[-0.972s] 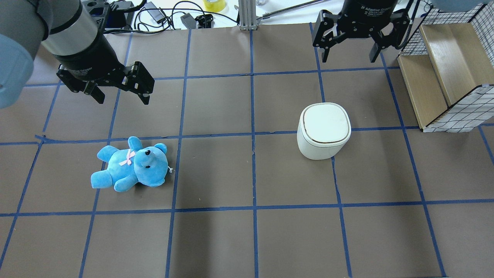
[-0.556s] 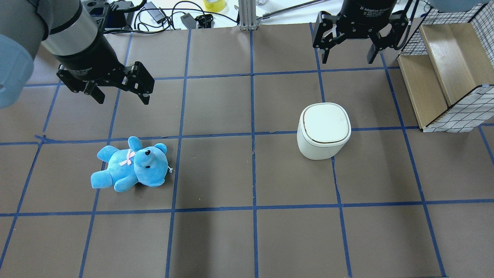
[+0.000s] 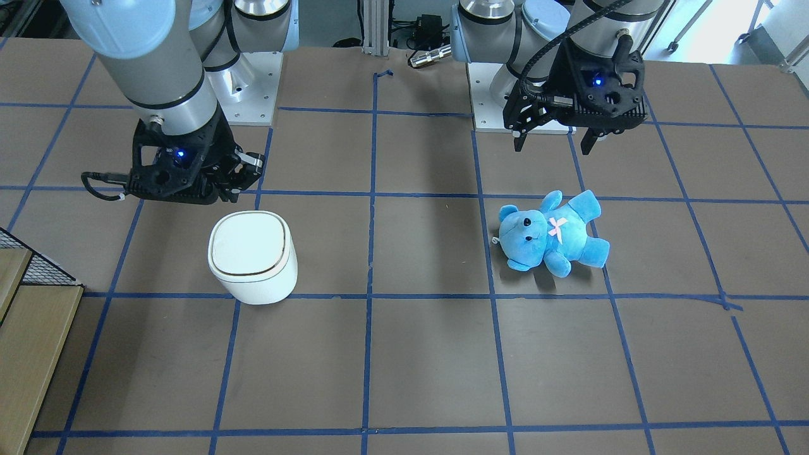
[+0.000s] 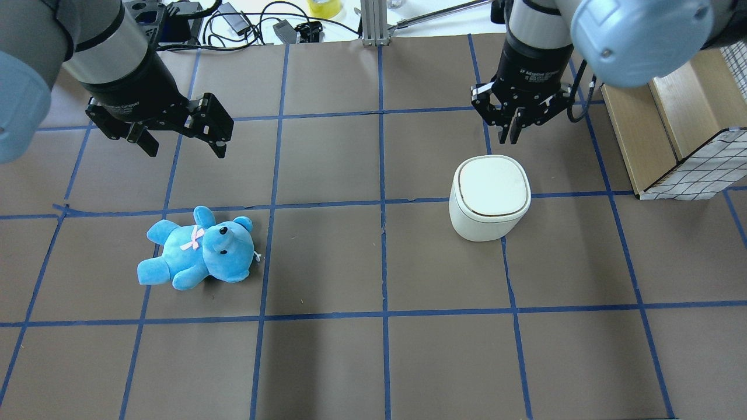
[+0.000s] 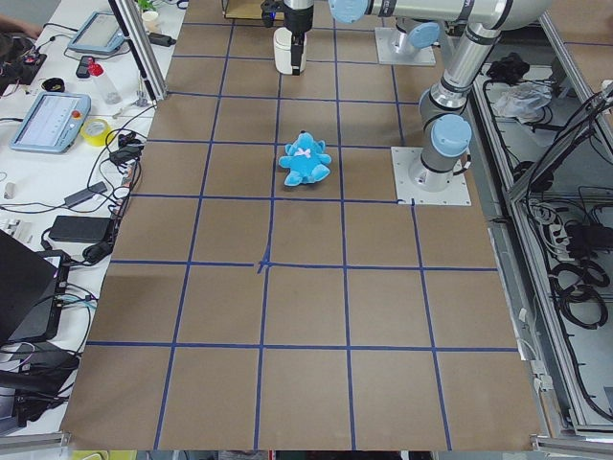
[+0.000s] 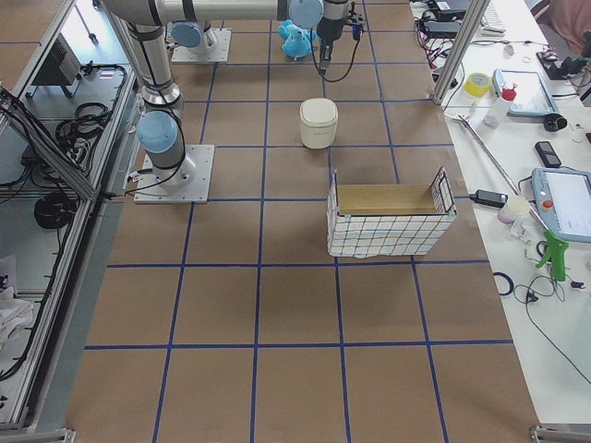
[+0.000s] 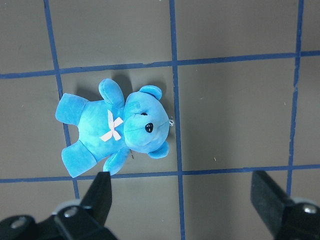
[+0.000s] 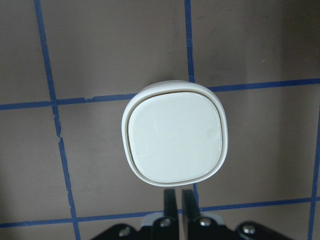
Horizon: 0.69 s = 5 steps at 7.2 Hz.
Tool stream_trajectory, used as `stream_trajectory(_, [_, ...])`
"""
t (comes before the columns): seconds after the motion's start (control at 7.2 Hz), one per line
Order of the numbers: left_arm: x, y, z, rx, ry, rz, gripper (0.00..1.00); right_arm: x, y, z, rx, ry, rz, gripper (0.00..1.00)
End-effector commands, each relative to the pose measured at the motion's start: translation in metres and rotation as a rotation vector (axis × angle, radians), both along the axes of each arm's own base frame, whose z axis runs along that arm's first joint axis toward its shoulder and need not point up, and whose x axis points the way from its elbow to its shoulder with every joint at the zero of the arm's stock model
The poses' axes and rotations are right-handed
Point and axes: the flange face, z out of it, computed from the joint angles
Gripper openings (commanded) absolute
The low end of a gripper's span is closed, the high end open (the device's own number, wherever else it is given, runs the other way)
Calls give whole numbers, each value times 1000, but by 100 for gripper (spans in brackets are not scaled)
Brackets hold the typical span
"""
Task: Open trash can with right arm
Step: 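Lower the right gripper onto the white trash can lid's edge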
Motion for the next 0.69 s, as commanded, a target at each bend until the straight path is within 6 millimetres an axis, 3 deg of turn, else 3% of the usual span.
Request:
stream_trajectory(0.0, [0,0,0,0,0,1,100,-7,4,-62,-17,4,-9,0])
stream_trajectory(0.28, [0,0,0,0,0,2,100,-7,3,-107,-55,-1,-6,0])
stream_trajectory(0.56, [0,0,0,0,0,0,100,-7,7,-122,-57,-2,0,0])
